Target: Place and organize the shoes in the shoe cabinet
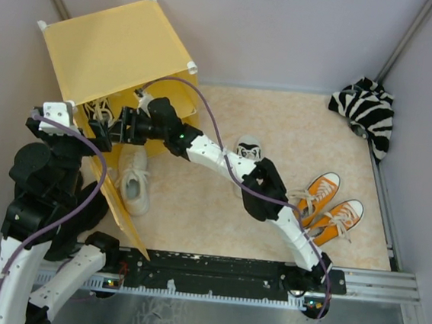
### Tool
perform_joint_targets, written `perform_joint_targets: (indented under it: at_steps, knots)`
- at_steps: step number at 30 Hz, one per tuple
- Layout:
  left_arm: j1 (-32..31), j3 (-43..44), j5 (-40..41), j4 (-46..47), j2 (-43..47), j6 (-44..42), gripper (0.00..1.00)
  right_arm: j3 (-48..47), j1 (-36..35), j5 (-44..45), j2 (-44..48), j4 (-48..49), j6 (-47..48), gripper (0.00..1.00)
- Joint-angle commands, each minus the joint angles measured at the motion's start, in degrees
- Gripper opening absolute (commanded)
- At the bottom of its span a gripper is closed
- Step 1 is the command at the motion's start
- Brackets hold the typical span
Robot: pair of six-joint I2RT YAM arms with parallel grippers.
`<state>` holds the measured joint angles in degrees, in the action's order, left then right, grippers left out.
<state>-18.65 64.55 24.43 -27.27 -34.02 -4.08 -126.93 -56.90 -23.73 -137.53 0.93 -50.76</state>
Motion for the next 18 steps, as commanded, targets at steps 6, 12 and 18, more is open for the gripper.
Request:
perform_joint_targets:
  at_steps: [6,12,18]
  knots:
    - [-0.15,-0.66,0.18,1.61,0.79,0.45,0.99,-8.91,-0.93,-6.90,-5.66,13.83,-1.67,0.64]
    - [-0.13,-0.75,0.24,1.51,0.67,0.48,0.99,-9.48,-1.01,-11.61,-7.45,20.73,-5.15,0.63]
    - [-0.15,-0.92,-0.01,1.93,0.12,0.62,0.99,0.50,-1.02,-9.71,0.09,22.73,-3.09,0.62]
